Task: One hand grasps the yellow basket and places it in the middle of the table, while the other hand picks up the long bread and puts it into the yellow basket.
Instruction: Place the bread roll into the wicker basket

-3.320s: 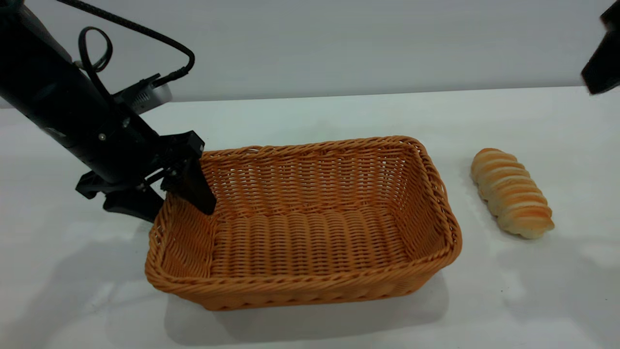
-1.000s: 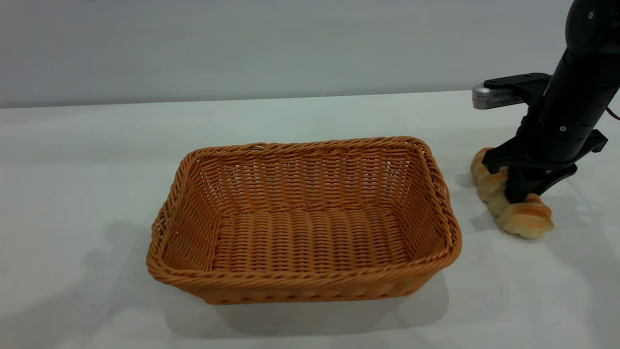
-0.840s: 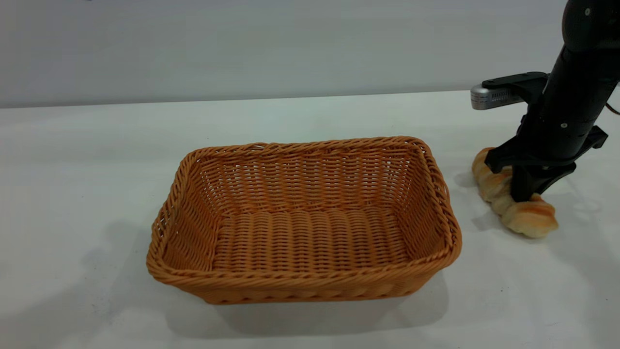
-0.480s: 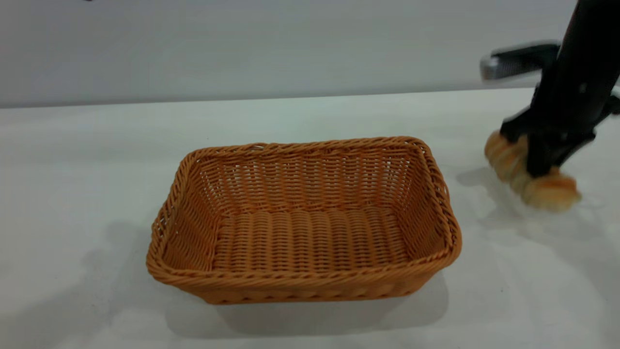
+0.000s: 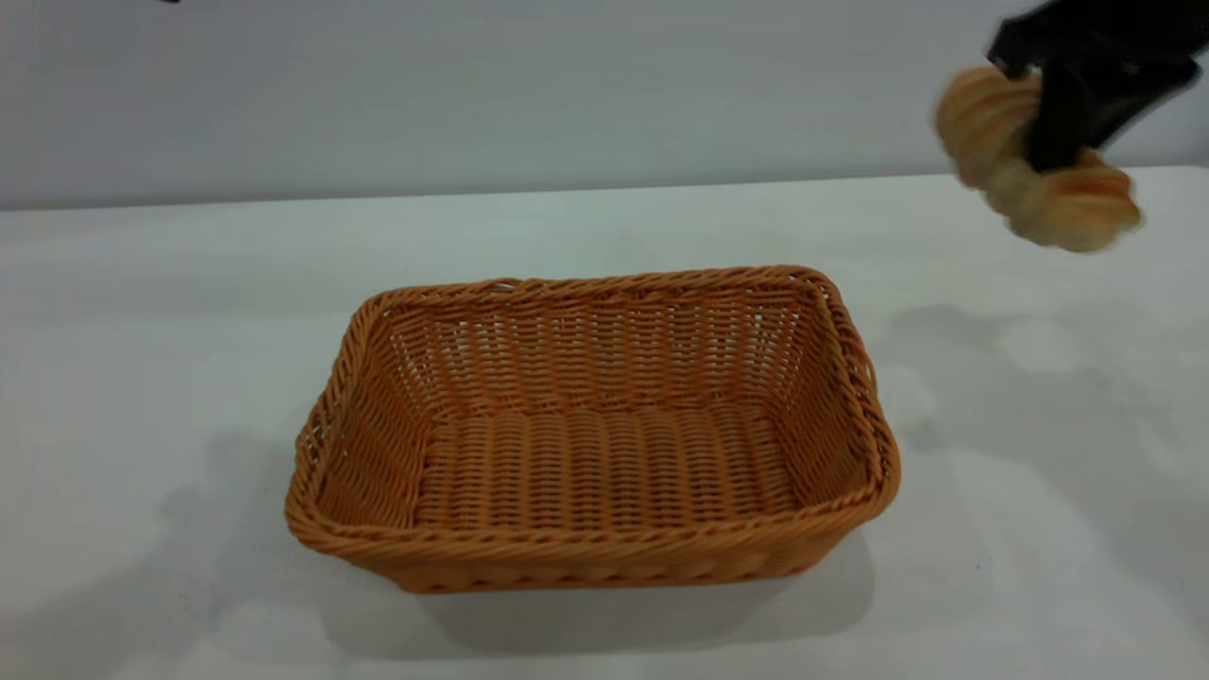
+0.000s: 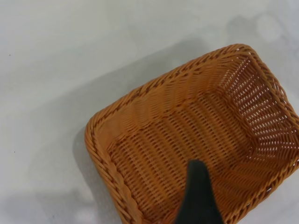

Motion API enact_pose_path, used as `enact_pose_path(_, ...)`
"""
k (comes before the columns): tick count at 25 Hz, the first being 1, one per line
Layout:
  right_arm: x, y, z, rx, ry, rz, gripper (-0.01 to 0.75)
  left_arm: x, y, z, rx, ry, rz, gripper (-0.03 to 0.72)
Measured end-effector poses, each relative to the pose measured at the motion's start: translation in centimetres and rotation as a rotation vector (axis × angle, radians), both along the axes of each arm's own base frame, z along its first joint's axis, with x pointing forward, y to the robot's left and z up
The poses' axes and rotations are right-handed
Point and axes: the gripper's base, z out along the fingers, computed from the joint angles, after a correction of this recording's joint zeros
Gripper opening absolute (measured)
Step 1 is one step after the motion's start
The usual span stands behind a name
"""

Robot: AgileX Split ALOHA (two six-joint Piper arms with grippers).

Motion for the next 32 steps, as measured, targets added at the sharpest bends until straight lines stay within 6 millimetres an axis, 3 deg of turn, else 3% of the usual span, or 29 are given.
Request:
enact_pose_path(9,-3.0,9.2,0.3,0.065,-0.007,0.245,0.049,0.0,0.0,0.0,0.000,0.000,0.000,0.594)
enact_pose_path(12,-3.9,11.9,-0.4,0.070,-0.018,0.309,0.049,0.0,0.0,0.0,0.001,-0.001,-0.002,0.594)
enact_pose_path(16,-4.3,14.0,-3.2,0.055,0.020,0.350,0.048,0.0,0.0,0.0,0.001,-0.001,-0.001,0.594)
enact_pose_path(21,-3.7,14.8,-7.1,0.035,0.049,0.349,0.056,0.0,0.0,0.0,0.001,-0.001,-0.001,0.594)
enact_pose_path(24,-3.6,14.9,-8.3,0.025,0.062,0.347,0.121,0.0,0.0,0.0,0.001,-0.001,-0.001,0.594)
enact_pose_path(29,-3.4,14.9,-8.7,0.021,0.053,0.358,0.395,0.0,0.0,0.0,0.001,-0.001,-0.002,0.594)
enact_pose_path(32,-3.5,14.9,-8.7,0.019,0.061,0.361,0.499,0.0,0.0,0.0,0.015,-0.015,-0.021,0.594)
